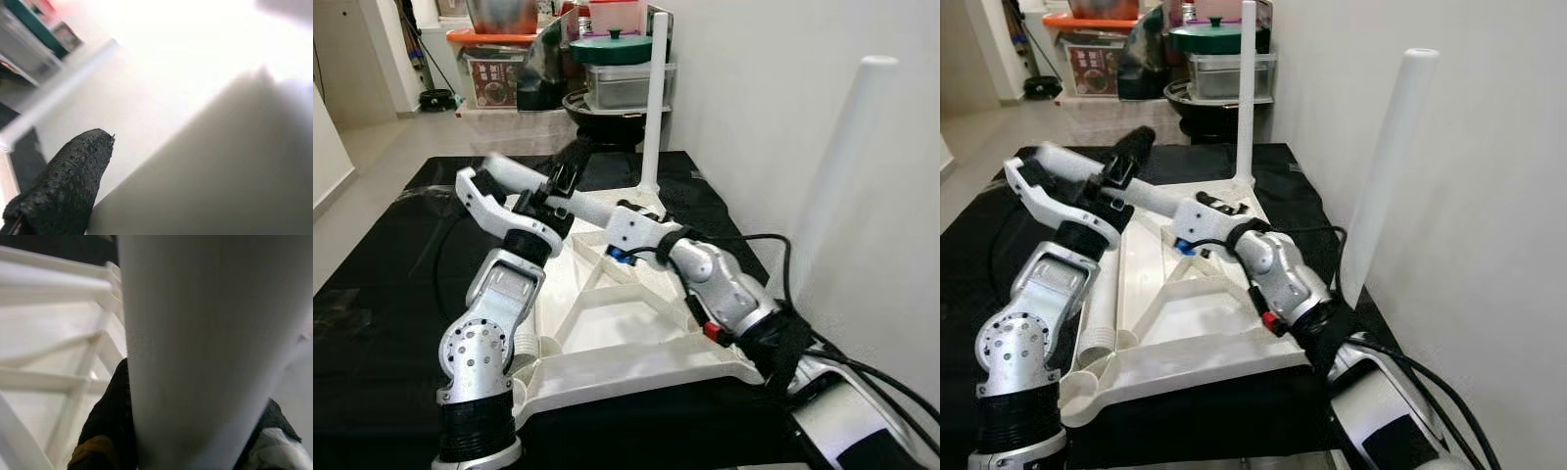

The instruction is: Building children table

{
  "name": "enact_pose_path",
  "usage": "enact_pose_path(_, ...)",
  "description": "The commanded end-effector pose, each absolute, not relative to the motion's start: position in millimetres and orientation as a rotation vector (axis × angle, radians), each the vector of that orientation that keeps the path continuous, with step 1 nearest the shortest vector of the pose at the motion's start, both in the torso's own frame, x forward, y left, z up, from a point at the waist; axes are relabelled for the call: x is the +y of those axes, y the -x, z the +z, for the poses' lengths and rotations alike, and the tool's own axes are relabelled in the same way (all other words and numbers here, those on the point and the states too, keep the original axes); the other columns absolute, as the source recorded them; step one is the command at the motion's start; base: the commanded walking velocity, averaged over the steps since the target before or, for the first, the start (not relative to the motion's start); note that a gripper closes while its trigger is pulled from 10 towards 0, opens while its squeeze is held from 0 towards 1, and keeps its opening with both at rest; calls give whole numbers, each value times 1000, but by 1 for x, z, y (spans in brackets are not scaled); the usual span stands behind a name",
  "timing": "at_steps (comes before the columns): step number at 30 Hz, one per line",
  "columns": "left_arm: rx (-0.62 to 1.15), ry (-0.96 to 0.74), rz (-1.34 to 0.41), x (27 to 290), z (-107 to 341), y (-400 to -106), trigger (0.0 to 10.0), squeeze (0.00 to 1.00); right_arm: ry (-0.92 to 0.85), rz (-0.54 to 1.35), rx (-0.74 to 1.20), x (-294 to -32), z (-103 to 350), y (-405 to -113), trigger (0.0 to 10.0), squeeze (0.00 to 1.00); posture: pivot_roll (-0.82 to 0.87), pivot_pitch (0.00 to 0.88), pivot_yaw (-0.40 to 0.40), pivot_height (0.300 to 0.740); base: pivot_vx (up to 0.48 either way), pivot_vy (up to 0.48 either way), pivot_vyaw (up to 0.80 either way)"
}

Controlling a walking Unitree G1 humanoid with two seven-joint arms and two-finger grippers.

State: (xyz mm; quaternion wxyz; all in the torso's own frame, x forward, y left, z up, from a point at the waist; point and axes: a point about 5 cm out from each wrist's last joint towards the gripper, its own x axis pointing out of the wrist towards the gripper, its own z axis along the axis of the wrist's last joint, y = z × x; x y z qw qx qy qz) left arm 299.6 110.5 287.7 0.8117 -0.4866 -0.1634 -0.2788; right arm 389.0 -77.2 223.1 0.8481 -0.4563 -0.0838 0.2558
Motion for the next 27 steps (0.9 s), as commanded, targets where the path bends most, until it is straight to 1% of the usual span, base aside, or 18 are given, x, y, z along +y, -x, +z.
enact_pose_path(1,-367,1031,-710,99,297,-291,10000,1000,1012,540,-184,-75,224,-391,0,0,38,0,-24,740,0,0,0)
enact_pose_path(3,-338,1004,-692,98,291,-290,10000,1000,1003,420,-206,-92,243,-402,0,0,46,0,-29,740,0,0,0)
enact_pose_path(5,-338,1004,-692,98,291,-290,10000,1000,1003,420,-206,-92,243,-402,0,0,46,0,-29,740,0,0,0)
enact_pose_path(6,-326,996,-670,99,287,-291,10000,1000,987,383,-216,-98,250,-405,0,0,48,0,-32,740,0,0,0)
enact_pose_path(8,-315,985,-630,104,283,-294,10000,1000,947,342,-251,-100,260,-407,0,0,50,0,-34,740,0,0,0)
enact_pose_path(12,-320,981,-630,106,284,-292,10000,984,937,329,-263,-100,260,-408,0,0,50,0,-33,740,0,0,0)
enact_pose_path(13,-325,977,-642,106,286,-290,10000,910,939,320,-258,-102,257,-408,0,0,55,0,-35,740,0,0,0)
enact_pose_path(14,-333,962,-659,106,289,-288,10000,620,941,304,-252,-105,255,-410,0,0,57,0,-34,740,0,0,0)
enact_pose_path(17,-338,952,-669,105,291,-287,10000,620,942,292,-249,-107,254,-410,0,0,57,0,-34,740,0,0,0)
enact_pose_path(18,-340,939,-672,105,292,-286,10000,306,935,267,-243,-111,256,-412,0,0,57,0,-34,740,0,0,0)
enact_pose_path(19,-340,939,-672,105,292,-286,10000,306,935,267,-243,-111,256,-412,0,0,57,0,-34,740,0,0,0)
enact_pose_path(21,-333,905,-653,105,289,-286,10000,0,873,180,-238,-128,268,-418,0,0,57,0,-36,740,0,0,0)
enact_pose_path(23,-323,863,-631,104,285,-286,10000,0,781,109,-249,-140,283,-421,0,0,58,0,-38,740,0,0,0)
enact_pose_path(25,-323,863,-631,104,285,-286,10000,0,781,109,-249,-140,283,-421,0,0,58,0,-38,740,0,0,0)
enact_pose_path(27,-321,820,-633,103,283,-283,10000,0,677,67,-276,-148,295,-421,0,0,61,0,-40,740,0,0,0)
